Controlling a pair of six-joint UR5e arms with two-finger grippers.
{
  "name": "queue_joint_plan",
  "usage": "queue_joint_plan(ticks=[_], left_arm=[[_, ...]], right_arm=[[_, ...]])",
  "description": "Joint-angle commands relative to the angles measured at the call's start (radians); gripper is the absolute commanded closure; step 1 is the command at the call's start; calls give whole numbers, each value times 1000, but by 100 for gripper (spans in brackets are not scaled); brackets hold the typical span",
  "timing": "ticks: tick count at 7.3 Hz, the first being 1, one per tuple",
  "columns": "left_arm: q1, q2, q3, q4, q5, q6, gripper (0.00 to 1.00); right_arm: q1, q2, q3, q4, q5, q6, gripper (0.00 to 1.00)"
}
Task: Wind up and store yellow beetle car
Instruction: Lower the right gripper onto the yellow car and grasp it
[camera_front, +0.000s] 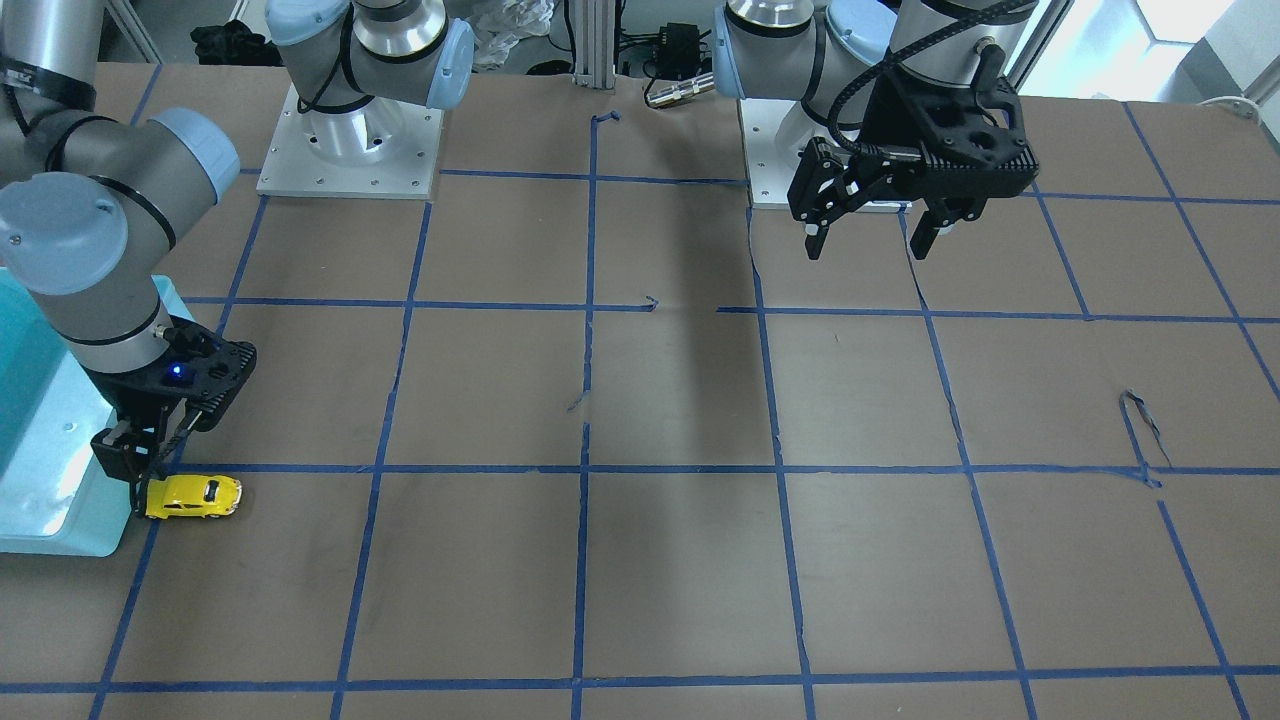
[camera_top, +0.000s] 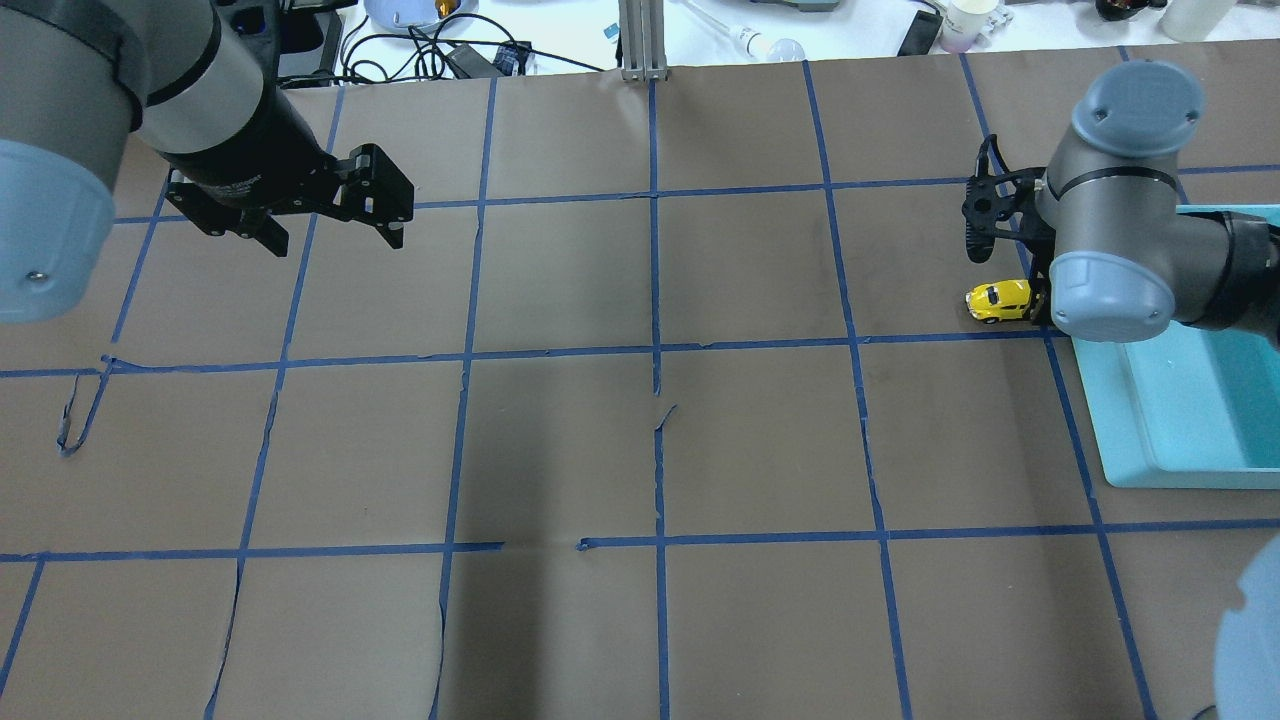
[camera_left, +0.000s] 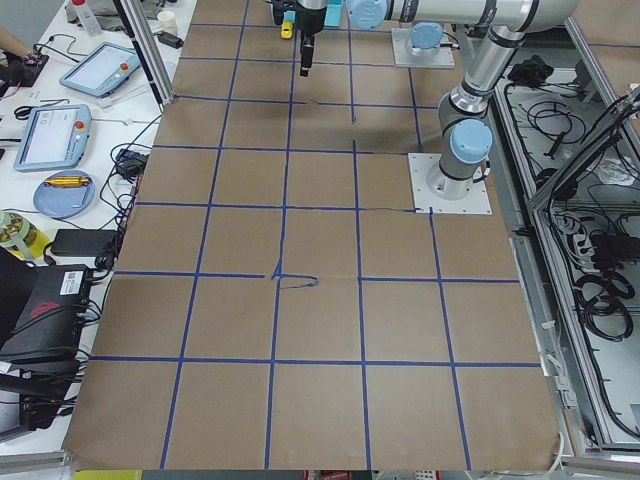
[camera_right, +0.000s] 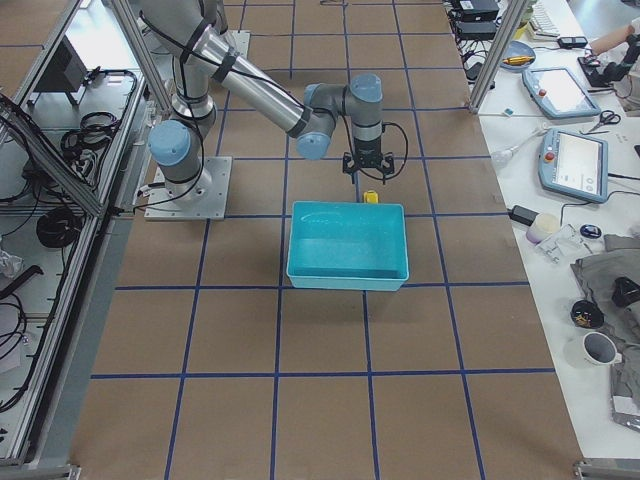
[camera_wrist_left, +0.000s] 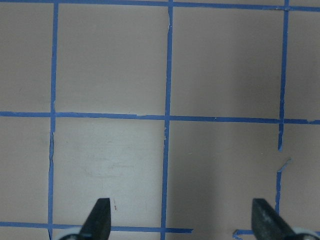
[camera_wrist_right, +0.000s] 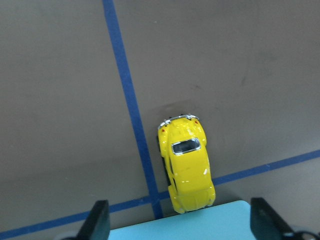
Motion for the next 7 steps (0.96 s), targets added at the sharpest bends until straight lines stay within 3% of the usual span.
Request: queue_joint_plan(ticks=[1, 7], left_arm=[[-4, 14, -11, -19, -4, 0, 0], [-7, 22, -14, -20, 1, 0, 0]], right_arm=[[1, 50, -13, -48, -6, -67, 0], [-1, 171, -54, -46, -2, -75, 0]])
